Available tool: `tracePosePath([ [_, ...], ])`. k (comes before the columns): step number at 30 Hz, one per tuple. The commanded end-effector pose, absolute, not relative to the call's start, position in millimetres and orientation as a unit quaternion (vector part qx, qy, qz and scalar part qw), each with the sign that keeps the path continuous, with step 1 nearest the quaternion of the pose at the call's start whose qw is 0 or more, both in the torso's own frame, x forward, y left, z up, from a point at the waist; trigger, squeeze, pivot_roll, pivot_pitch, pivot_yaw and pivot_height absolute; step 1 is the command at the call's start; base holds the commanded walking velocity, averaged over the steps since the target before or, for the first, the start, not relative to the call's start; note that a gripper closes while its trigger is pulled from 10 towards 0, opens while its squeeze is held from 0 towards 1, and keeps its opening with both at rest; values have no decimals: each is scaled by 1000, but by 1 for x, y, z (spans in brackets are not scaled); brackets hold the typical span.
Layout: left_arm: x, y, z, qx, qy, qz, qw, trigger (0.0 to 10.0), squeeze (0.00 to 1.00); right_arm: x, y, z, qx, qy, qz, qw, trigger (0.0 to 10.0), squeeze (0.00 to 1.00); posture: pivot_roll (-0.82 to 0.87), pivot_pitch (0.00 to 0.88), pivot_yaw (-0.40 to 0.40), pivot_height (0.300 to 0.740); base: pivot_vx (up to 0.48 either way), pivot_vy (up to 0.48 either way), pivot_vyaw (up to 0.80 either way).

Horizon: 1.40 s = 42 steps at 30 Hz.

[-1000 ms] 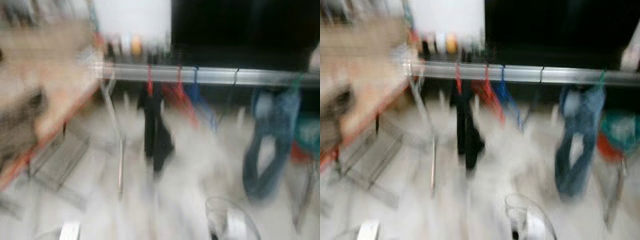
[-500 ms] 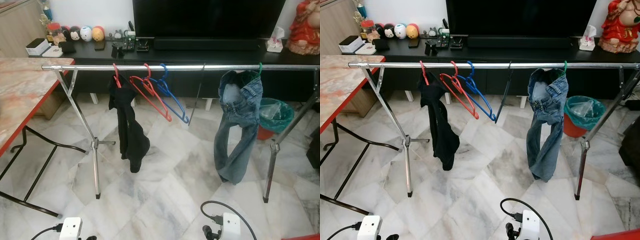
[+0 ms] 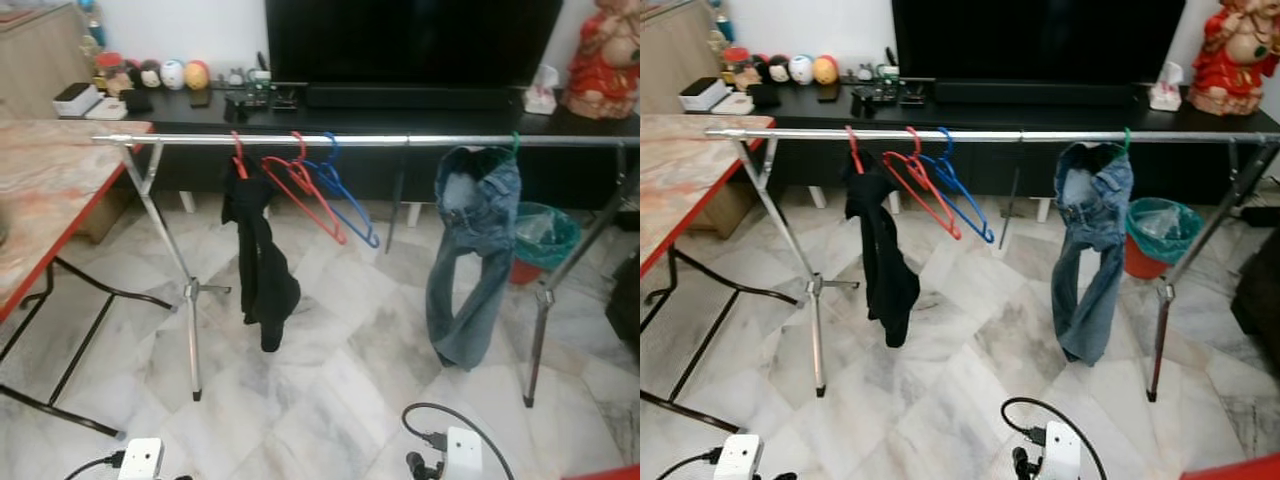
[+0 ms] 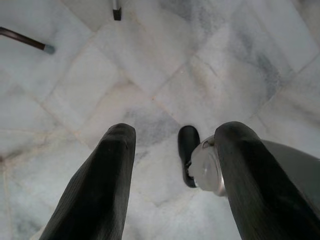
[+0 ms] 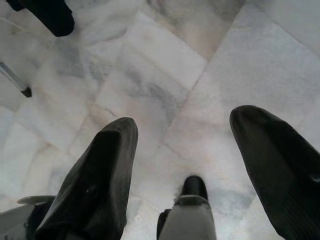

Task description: Hang hanger

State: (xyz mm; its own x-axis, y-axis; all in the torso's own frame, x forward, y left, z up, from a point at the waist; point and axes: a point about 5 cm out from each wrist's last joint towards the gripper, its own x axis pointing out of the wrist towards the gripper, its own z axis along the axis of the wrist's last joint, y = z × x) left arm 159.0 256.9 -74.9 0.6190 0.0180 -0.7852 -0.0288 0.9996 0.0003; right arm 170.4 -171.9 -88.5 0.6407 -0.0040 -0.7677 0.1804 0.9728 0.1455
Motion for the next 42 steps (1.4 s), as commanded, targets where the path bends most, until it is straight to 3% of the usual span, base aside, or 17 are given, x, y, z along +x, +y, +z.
tracePosePath([
  [1,158,258,-75,-3,440,13,898,10000,0,168,-173,-90,105,425,-55,897,10000,0,-5,0,12,740,0,0,-756],
  [14,159,259,-74,16,439,8,898,10000,0,167,-172,-90,100,429,-50,896,10000,0,-3,0,12,740,0,-147,-744],
  [42,159,260,-74,17,440,13,898,10000,0,165,-172,-91,100,435,-51,894,10000,0,-2,0,14,740,0,0,-739],
])
